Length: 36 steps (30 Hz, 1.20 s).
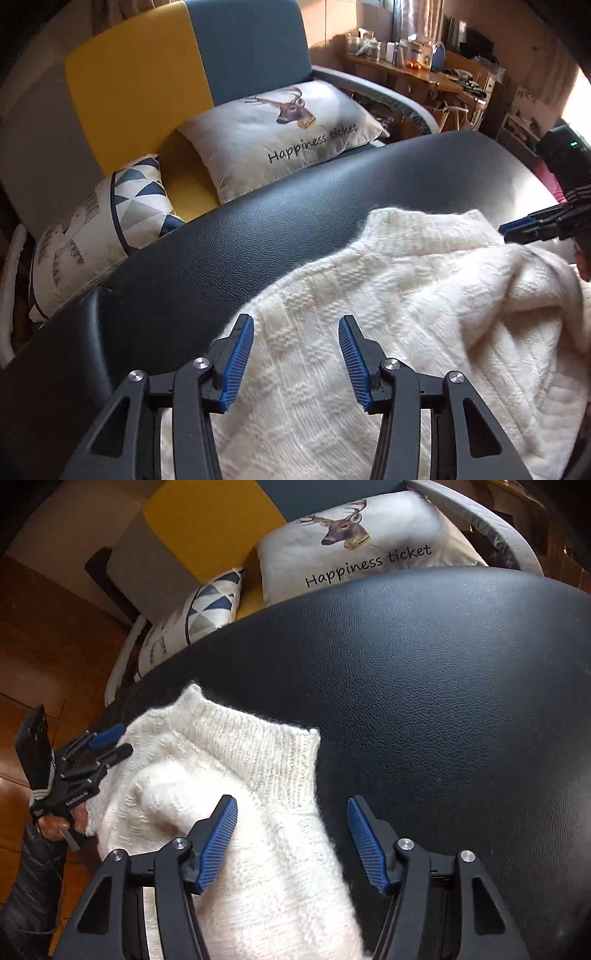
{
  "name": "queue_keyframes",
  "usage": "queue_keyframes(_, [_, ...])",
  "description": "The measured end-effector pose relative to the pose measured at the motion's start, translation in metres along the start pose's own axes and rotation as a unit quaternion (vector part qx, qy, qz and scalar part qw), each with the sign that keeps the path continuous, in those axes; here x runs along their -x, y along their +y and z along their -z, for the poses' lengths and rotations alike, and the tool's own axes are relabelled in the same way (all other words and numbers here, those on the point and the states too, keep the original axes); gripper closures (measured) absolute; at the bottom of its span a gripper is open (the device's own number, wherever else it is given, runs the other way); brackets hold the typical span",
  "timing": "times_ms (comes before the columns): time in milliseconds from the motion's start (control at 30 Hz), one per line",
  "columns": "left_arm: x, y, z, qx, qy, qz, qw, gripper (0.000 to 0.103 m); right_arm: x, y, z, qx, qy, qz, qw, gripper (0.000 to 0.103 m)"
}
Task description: Fold clothes
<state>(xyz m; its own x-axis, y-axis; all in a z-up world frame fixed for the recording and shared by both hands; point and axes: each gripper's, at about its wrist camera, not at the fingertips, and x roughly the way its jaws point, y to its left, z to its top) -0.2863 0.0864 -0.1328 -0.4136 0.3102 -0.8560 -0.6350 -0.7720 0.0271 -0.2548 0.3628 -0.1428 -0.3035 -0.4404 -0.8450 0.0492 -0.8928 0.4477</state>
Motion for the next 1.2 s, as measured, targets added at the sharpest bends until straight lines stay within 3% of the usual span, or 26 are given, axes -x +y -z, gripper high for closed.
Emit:
queue_keyframes(167, [-0.03, 0.005, -0.008, -0.012, 0.02, -0.011, 0.9997, 0.034, -0.015, 0.025, 0.003, 0.085, 0.032, 0.072, 0.993, 0.039])
queue_keyframes(233, [-0.033, 0.006, -0.005, 0.001, 0.011, -0.019, 0.9998, 0.025, -0.02, 0.041, 0.009, 0.122, 0.039, 0.109, 0.986, 0.054])
queue_keyframes(267, [-0.033, 0.005, -0.003, 0.008, 0.008, -0.017, 0.9998, 0.029, -0.021, 0.05, 0.011, 0.136, 0.038, 0.118, 0.983, 0.088])
queue_keyframes(300, [-0.029, 0.002, 0.0, 0.009, -0.001, -0.008, 0.9999, 0.049, -0.023, 0.062, 0.016, 0.158, 0.037, 0.134, 0.978, 0.096])
queue_keyframes(333, [-0.025, -0.002, 0.003, 0.008, -0.01, -0.004, 0.9999, 0.063, -0.026, 0.074, 0.022, 0.182, 0.035, 0.153, 0.971, 0.096])
queue_keyframes(367, [-0.02, -0.006, 0.006, 0.008, -0.016, -0.007, 0.9998, 0.086, -0.028, 0.085, 0.027, 0.204, 0.034, 0.165, 0.964, 0.097])
queue_keyframes(400, [-0.015, -0.01, 0.009, 0.012, -0.024, -0.013, 0.9996, 0.092, -0.031, 0.096, 0.031, 0.225, 0.035, 0.174, 0.958, 0.097])
queue_keyframes(600, [0.035, 0.002, 0.022, 0.075, -0.115, -0.049, 0.9893, 0.093, 0.009, 0.146, 0.008, 0.285, -0.079, 0.239, 0.925, 0.098])
queue_keyframes(733, [0.026, 0.016, 0.017, 0.098, -0.11, -0.089, 0.985, 0.093, -0.014, 0.147, -0.025, 0.293, -0.084, 0.278, 0.911, 0.098])
queue_keyframes(867, [-0.011, 0.032, 0.012, 0.125, -0.047, -0.093, 0.9867, 0.091, -0.064, 0.121, -0.048, 0.268, -0.033, 0.288, 0.919, 0.097])
queue_keyframes(933, [-0.013, 0.035, 0.014, 0.125, -0.05, -0.09, 0.9867, 0.087, -0.081, 0.112, -0.052, 0.252, -0.021, 0.287, 0.924, 0.094])
queue_keyframes(1033, [-0.005, 0.042, 0.016, 0.143, -0.043, -0.084, 0.9853, 0.084, -0.067, 0.107, -0.049, 0.224, -0.049, 0.273, 0.934, 0.084])
queue_keyframes(1100, [0.01, 0.047, 0.02, 0.169, -0.048, -0.082, 0.9811, 0.084, -0.045, 0.105, -0.04, 0.203, -0.069, 0.252, 0.944, 0.084])
queue_keyframes(1200, [0.052, 0.042, 0.041, 0.202, -0.089, -0.059, 0.9737, 0.081, -0.001, 0.111, -0.013, 0.198, -0.105, 0.21, 0.952, 0.081])
